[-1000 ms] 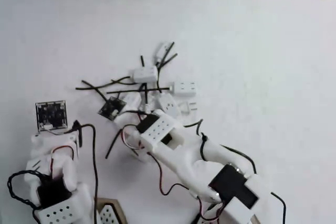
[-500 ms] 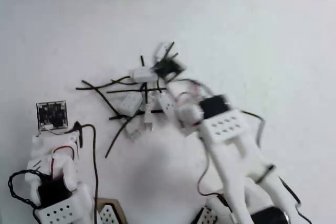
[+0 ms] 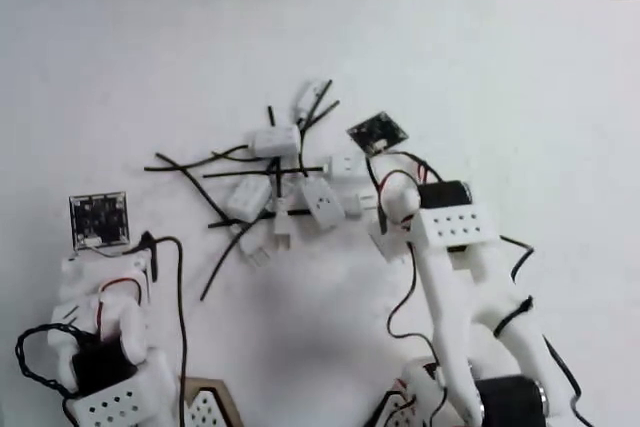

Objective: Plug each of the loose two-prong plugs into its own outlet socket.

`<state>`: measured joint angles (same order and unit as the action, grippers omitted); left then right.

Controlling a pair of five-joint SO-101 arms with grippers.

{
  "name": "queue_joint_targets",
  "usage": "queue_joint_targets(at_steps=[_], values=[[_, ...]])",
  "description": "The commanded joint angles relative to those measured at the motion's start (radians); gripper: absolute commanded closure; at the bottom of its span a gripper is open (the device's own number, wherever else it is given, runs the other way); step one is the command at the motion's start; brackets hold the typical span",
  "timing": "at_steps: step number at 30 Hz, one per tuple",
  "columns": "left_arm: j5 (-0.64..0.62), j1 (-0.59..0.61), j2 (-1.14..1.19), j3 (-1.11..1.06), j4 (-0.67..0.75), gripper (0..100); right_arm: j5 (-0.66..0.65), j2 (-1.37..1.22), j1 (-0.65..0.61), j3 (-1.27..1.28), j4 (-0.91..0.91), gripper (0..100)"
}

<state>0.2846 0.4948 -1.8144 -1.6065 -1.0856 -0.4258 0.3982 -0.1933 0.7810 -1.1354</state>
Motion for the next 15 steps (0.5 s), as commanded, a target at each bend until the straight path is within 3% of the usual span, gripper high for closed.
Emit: queue_joint_targets(at_steps=[1,9,15], values=[[0.002,0.005,-0.010,-0.003,0.023,78,-0.041,-0.007,0.016,-0.032,0.002,82.0],[0.002,0.005,-0.012,-0.003,0.023,78,-0.048,0.036,-0.064,-0.132,-0.166,86.3],[0.002,0.005,-0.012,-0.005,0.023,78,-0.054,-0.042,-0.079,-0.043,-0.045,86.4]])
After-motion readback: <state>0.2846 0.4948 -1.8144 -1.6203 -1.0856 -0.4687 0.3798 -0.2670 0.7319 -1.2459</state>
